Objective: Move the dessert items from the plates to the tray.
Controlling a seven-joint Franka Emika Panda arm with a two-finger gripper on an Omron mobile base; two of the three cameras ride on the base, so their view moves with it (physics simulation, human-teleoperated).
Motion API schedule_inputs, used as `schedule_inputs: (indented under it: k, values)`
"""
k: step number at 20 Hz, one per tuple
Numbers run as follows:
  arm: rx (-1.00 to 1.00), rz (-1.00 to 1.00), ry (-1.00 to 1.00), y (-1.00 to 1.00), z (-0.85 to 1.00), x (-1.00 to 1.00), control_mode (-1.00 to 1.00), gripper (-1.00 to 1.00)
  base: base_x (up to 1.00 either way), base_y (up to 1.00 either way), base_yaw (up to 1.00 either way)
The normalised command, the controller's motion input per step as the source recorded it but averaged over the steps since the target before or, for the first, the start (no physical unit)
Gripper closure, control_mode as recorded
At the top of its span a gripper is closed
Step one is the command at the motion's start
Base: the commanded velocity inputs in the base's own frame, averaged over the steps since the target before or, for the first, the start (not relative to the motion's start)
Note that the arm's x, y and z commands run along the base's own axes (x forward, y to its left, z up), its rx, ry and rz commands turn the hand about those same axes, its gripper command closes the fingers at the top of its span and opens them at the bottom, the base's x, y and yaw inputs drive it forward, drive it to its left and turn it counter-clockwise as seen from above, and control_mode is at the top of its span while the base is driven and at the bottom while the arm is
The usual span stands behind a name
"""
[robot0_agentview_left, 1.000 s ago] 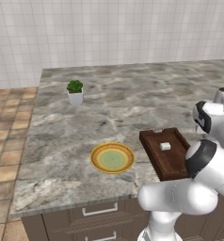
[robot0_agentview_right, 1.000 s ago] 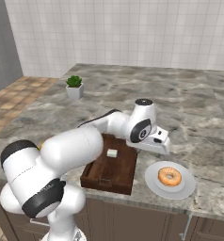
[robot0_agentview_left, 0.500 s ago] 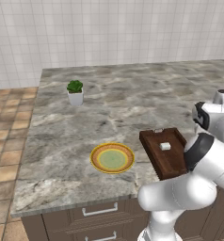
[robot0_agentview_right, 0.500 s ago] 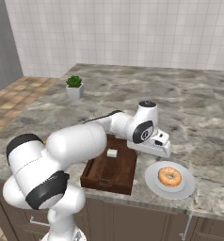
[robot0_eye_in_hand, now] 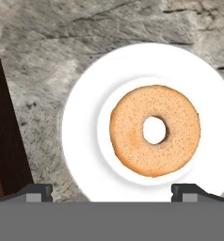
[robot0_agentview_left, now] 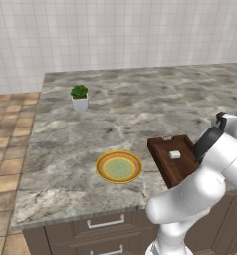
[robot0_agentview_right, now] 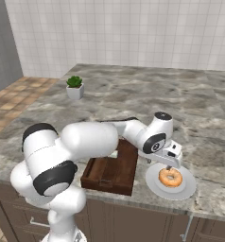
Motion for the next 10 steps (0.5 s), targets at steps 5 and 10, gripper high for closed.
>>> schedule_inputs:
  k: [5,10]
  values:
    - [0.0,0.0,0.0,-0.06,0.0,0.0,-1.0,-1.0,0.0,0.0,0.0]
    - [0.0,0.0,-0.04,0.0,0.0,0.05,-1.0,-1.0,0.0,0.0,0.0]
